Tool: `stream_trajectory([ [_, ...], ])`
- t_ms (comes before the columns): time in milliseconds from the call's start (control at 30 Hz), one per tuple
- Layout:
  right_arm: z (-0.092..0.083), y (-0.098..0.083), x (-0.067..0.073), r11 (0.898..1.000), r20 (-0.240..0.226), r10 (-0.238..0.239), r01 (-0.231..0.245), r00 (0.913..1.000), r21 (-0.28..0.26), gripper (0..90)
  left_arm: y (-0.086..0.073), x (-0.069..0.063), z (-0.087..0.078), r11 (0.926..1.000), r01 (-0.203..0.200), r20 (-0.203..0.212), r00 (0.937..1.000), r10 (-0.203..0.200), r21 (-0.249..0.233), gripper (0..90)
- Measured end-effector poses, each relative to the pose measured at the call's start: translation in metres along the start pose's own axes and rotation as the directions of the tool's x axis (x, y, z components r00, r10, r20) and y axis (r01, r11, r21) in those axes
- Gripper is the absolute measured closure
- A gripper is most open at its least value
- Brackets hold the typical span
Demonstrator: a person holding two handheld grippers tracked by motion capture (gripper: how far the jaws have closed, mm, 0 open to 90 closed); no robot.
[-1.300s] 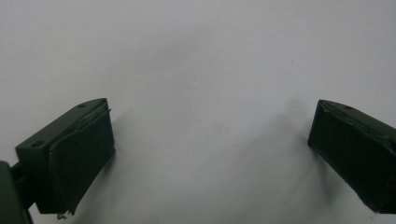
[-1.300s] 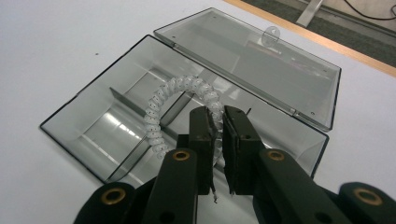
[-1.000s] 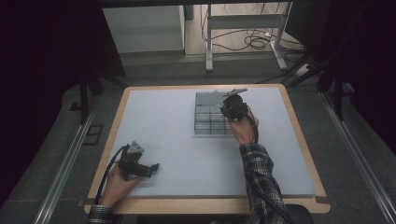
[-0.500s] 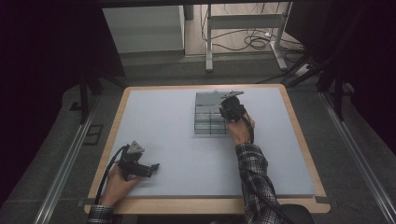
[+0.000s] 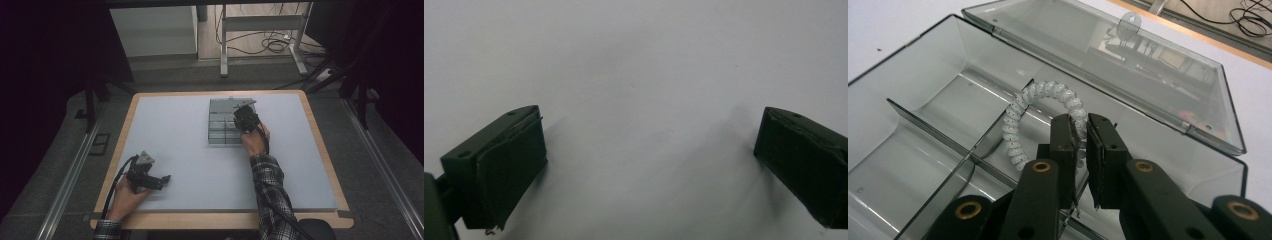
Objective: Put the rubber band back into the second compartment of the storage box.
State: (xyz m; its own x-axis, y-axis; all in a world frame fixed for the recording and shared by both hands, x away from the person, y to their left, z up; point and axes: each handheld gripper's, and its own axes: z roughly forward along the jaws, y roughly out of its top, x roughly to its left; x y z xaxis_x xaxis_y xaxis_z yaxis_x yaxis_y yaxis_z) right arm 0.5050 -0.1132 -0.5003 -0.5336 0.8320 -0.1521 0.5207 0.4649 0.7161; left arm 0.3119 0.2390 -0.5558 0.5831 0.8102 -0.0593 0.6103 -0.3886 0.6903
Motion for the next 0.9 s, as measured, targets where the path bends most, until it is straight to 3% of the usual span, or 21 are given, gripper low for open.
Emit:
stream_trajectory([
  [200, 0.003, -0.001, 0.002, 1.0, 0.003, -0.009, 0.009, 1.0, 0.018, 80.2, 0.0, 0.0, 0.0, 1.0, 0.0, 0.0, 1.0, 0.0, 0.0, 0.3],
  [300, 0.003, -0.001, 0.001, 1.0, 0.001, -0.011, 0.011, 0.9999, 0.018, 72.2, 0.0, 0.0, 0.0, 1.0, 0.0, 0.0, 1.0, 0.0, 0.0, 0.3],
  [500, -0.003, 0.003, 0.0, 1.0, 0.008, -0.01, 0.01, 0.9999, 0.007, 68.8, 0.0, 0.0, 0.0, 1.0, 0.0, 0.0, 1.0, 0.0, 0.0, 0.3],
  [900, -0.007, 0.001, 0.001, 1.0, -0.029, 0.0, 0.001, 0.9996, 0.021, 61.5, 0.0, 0.0, 0.0, 1.0, -0.001, 0.0, 1.0, 0.001, 0.0, 0.3],
])
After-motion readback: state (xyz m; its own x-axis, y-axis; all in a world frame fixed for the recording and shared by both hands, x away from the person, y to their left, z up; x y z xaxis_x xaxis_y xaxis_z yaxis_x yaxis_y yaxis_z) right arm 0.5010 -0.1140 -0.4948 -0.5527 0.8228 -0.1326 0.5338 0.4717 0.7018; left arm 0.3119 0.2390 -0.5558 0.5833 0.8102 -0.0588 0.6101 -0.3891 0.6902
